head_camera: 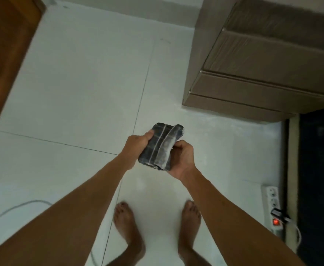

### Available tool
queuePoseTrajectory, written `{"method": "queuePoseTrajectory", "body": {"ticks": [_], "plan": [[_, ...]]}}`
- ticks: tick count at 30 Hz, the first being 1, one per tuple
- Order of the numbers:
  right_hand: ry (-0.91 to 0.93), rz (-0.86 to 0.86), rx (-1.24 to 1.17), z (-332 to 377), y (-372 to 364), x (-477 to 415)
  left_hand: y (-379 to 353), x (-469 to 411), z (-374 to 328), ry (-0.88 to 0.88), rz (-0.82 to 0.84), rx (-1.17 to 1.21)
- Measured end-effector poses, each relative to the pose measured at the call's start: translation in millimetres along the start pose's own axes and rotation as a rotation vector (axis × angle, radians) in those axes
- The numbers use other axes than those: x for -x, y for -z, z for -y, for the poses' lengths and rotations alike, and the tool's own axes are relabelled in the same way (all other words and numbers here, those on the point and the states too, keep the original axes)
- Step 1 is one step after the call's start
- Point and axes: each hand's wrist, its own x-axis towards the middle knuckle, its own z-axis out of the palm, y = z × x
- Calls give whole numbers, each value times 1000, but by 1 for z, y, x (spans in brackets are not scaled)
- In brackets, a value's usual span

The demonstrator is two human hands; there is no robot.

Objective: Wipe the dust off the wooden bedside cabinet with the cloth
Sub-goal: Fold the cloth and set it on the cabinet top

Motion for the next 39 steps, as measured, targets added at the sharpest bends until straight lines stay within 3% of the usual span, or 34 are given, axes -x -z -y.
{"method": "queuePoseTrajectory", "body": {"ticks": [11,17,23,30,34,39], "plan": [[61,-168,26,59,-108,212,13,205,-134,-211,-12,-272],[245,-226,350,144,-158,277,-6,247,-238,-368,6,-303],[401,-363,522,242,-178,277,-45,234,-319,-472,-52,-265],[441,-318,570,336,-177,234,-101,187,-370,-438,-90,-141],[466,-316,573,365,-167,207,-125,157,-383,-414,-141,-133],[592,-389,758,372,-155,183,-138,135,-379,-409,-256,-228]]}}
